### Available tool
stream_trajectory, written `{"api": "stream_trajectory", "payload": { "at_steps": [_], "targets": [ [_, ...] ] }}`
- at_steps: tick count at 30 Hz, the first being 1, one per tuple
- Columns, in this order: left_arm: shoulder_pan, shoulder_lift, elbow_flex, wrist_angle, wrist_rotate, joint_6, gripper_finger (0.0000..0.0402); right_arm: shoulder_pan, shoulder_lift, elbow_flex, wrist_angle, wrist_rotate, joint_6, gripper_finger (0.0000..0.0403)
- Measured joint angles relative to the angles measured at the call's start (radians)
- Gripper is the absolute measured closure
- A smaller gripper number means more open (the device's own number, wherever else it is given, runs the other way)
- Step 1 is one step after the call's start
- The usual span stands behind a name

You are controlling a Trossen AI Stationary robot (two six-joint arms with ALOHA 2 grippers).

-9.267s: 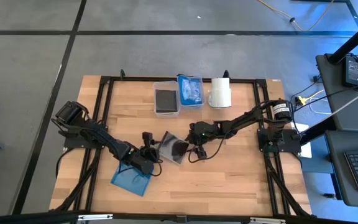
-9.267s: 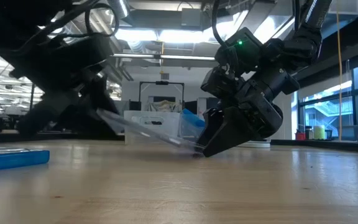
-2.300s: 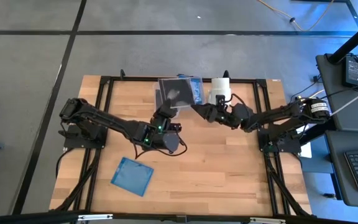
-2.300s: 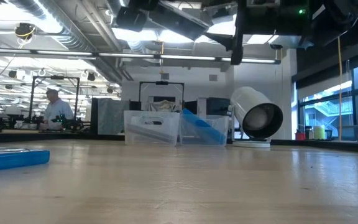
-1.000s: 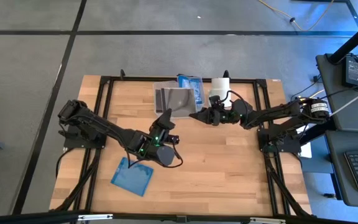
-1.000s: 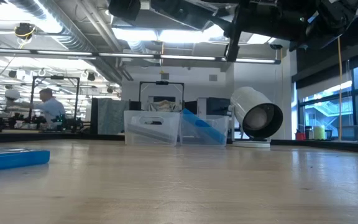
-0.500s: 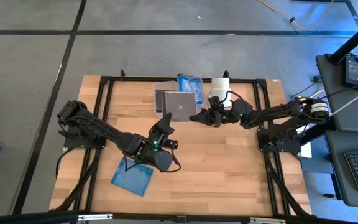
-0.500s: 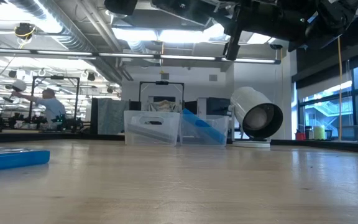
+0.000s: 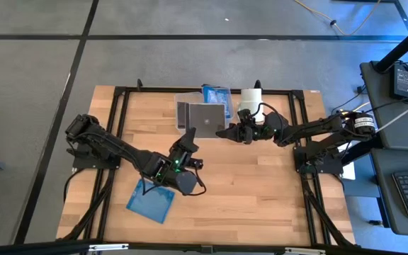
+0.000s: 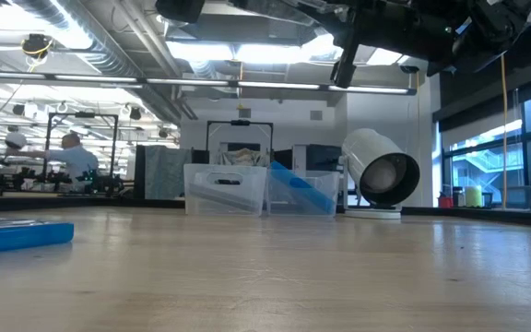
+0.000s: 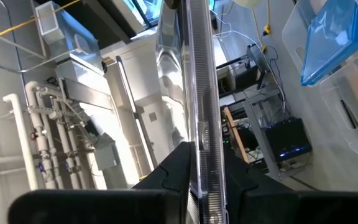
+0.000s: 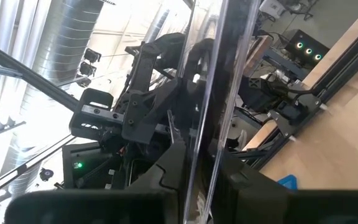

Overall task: Pick & place jewel cases by type
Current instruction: Put the black CD Case into the left transparent bin

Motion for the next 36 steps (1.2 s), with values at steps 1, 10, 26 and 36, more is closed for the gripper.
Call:
{"api": "stream_trajectory", "payload": {
  "at_steps": [1, 10, 26, 36],
  "targets": [
    [0.0, 0.0, 0.0, 0.0, 0.003, -0.011, 0.0359, 0.0, 0.0, 0.0, 0.0, -0.003, 0.0, 0.0355],
    [-0.005, 0.0, 0.0, -0.001, 0.026, -0.019, 0.0325, 0.0, 0.0, 0.0, 0.001, -0.01, -0.01, 0.0355],
    [-0.029, 0.0, 0.001, 0.001, 0.155, -0.065, 0.0229, 0.0, 0.001, 0.0, 0.042, -0.007, -0.023, 0.0365],
    [-0.106, -0.102, 0.0, -0.111, 0.474, -0.47, 0.0232, -0.016, 0.0, 0.002, 0.055, 0.001, -0.1, 0.0362]
  ]
}}
